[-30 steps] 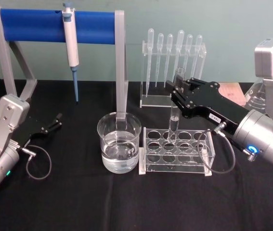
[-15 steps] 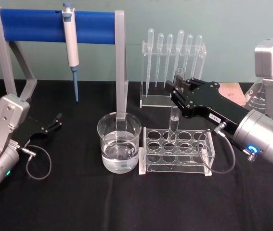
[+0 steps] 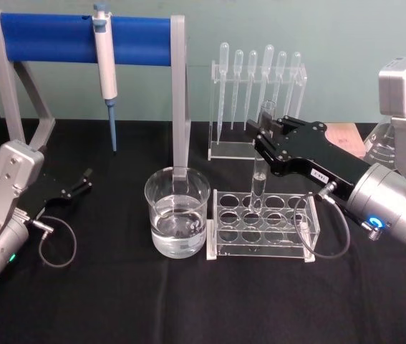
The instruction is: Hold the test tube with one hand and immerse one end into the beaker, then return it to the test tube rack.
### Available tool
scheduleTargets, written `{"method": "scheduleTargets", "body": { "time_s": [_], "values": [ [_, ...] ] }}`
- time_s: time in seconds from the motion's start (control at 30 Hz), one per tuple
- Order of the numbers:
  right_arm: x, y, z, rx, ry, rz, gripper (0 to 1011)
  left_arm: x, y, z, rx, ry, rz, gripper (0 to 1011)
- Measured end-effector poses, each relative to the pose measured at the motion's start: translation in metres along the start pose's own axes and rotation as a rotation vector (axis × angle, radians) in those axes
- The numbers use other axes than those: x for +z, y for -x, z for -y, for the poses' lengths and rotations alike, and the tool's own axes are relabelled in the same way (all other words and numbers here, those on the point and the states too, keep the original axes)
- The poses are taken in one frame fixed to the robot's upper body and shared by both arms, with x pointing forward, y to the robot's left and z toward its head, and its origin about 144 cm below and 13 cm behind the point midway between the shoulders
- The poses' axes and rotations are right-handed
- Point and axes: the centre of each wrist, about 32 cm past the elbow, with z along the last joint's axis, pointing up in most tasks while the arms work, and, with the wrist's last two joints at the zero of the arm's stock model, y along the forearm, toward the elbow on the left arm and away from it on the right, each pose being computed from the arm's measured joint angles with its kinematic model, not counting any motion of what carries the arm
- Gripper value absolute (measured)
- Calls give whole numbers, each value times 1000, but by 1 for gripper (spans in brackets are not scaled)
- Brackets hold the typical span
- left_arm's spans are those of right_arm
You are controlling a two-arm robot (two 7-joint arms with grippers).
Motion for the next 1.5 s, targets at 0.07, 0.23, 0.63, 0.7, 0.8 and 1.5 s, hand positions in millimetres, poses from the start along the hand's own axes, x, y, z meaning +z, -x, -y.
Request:
{"method": "scheduleTargets", "body": {
  "time_s": [0.07,0.23,0.63,0.7,0.8,1.5],
  "values": [
    [0,0,0,0,0,0,227,0,0,0,0,0,0,1000],
    [0,0,0,0,0,0,227,0,0,0,0,0,0,1000],
    [4,2,-1,5,-13,3,227,0,0,0,0,0,0,1000],
    [10,4,-1,7,-36,11,227,0,0,0,0,0,0,1000],
    [19,8,-6,21,-68,22,227,0,0,0,0,0,0,1000],
    [5,26,-82,173,-91,0,227,0,0,0,0,0,0,1000]
  ]
}}
